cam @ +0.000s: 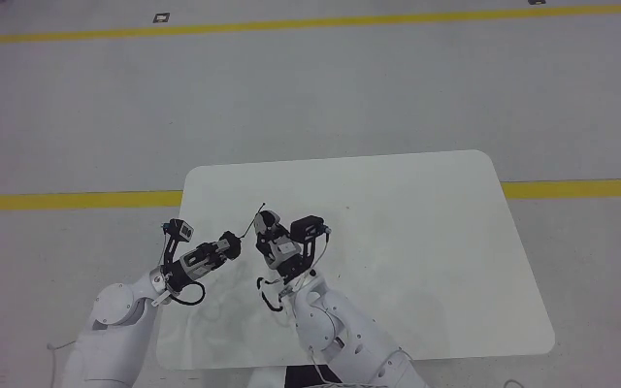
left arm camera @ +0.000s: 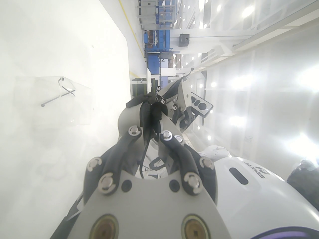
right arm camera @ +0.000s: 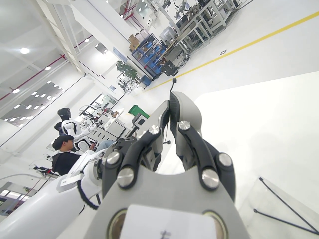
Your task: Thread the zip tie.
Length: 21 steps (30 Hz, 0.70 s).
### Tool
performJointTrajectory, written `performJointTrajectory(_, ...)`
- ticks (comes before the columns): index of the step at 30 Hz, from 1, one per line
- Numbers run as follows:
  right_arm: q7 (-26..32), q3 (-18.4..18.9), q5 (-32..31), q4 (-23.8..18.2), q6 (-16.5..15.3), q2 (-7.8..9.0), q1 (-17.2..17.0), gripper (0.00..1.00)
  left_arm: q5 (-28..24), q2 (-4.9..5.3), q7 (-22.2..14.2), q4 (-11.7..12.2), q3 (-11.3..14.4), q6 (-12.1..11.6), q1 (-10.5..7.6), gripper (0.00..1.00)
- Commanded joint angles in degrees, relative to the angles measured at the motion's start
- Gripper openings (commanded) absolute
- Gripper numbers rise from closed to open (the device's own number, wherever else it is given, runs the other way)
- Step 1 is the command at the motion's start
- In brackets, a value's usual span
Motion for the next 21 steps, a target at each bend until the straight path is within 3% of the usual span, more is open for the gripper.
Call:
performJointTrajectory(1,0.1,-0.1,0.2,0.4,0.1,-0.06,0.2,0.0,0.0,0.0,0.0,0.0,0.0,0.0,0.0,0.0)
performJointTrajectory(21,-0.3,-0.3,0.3,1.9,0.6,-0.4,1.2,0.0,0.0,0.0,0.0,0.0,0.0,0.0,0.0,0.0)
